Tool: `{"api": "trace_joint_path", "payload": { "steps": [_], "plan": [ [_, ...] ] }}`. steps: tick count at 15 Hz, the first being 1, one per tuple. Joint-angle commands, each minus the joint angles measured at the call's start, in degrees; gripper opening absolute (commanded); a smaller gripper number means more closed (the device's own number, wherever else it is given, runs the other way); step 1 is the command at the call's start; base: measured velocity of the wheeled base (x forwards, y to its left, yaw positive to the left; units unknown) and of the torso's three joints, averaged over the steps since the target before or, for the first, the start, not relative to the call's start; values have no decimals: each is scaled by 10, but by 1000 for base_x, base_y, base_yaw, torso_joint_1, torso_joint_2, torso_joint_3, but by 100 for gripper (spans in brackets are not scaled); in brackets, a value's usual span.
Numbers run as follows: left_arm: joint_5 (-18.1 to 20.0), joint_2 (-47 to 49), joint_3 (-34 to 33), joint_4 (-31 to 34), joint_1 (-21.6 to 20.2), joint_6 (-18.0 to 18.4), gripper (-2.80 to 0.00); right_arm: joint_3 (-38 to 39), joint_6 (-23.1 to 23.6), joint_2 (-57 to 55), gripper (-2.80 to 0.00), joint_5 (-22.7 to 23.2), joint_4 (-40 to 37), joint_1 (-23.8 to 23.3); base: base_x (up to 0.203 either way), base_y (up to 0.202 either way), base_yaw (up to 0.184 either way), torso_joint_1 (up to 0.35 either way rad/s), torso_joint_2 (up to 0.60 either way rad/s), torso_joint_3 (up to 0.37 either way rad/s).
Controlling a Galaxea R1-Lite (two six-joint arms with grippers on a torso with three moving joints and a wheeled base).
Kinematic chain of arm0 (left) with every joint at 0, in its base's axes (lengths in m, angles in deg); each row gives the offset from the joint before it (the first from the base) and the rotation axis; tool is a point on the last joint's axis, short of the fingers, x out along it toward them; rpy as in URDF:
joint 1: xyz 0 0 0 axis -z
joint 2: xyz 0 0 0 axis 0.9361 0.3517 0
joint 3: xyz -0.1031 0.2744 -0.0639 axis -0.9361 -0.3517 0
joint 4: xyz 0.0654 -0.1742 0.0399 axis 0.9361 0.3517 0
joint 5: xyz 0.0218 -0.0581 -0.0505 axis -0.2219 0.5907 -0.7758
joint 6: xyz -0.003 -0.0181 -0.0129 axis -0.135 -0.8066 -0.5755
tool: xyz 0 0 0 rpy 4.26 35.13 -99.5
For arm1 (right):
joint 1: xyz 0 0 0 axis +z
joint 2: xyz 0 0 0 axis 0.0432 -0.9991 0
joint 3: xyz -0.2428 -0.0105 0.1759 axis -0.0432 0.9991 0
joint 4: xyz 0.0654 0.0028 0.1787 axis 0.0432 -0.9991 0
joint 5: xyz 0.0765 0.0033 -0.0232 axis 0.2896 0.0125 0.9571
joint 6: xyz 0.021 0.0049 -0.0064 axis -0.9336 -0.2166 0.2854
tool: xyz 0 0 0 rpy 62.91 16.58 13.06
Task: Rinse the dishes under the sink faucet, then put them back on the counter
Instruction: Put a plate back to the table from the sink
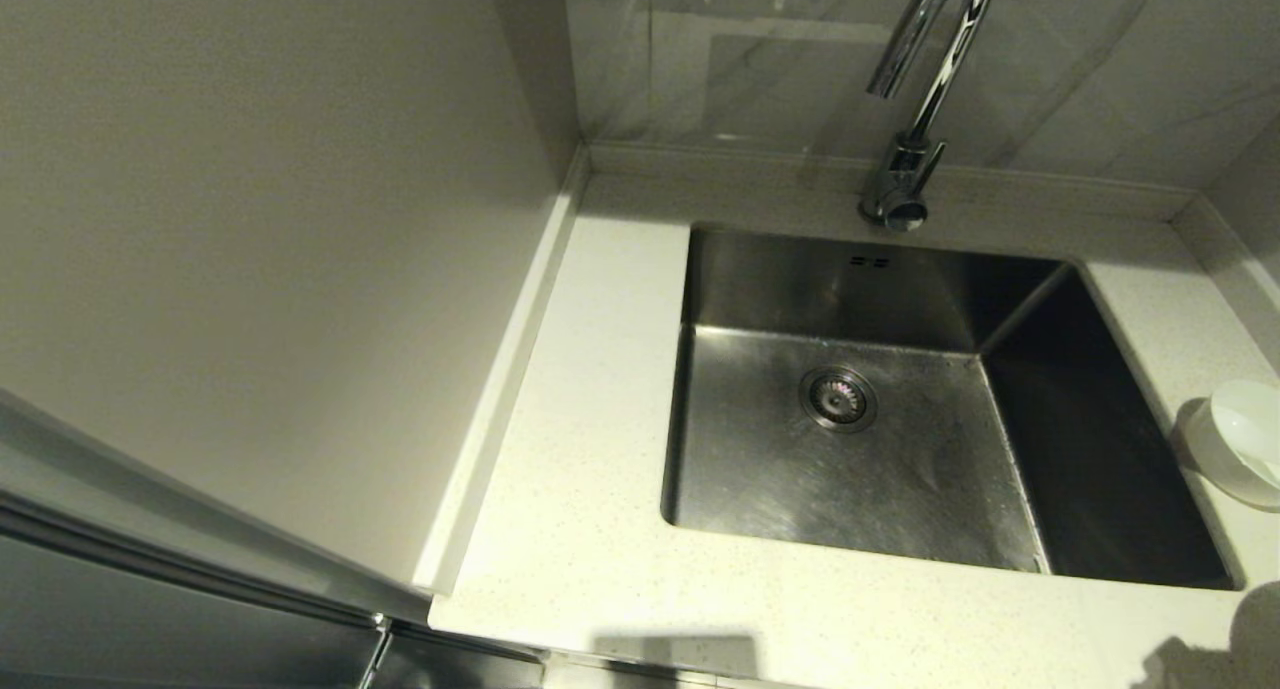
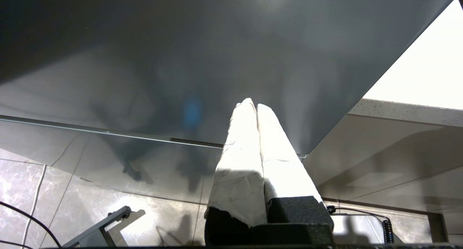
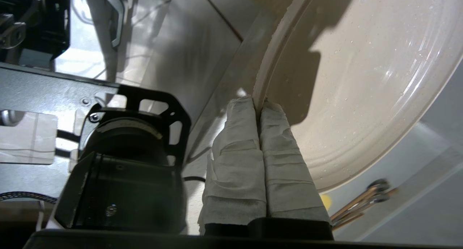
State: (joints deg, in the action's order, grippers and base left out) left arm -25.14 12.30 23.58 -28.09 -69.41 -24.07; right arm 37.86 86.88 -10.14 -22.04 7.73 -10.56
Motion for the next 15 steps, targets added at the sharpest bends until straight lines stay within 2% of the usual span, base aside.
{"api": "trace_joint_path", "payload": {
  "steps": [1,5,10,15],
  "plan": [
    [0,-2,0,0,0,0,-280,21,-10,7,-280,0,-3,1,0,0,0,0,0,0],
    [0,-2,0,0,0,0,-280,41,-14,-2,-280,2,3,1,0,0,0,0,0,0],
    [0,-2,0,0,0,0,-280,106,-13,-14,-280,1,121,1,0,0,0,0,0,0],
    [0,-2,0,0,0,0,-280,106,-14,-28,-280,0,122,1,0,0,0,0,0,0]
  ]
}}
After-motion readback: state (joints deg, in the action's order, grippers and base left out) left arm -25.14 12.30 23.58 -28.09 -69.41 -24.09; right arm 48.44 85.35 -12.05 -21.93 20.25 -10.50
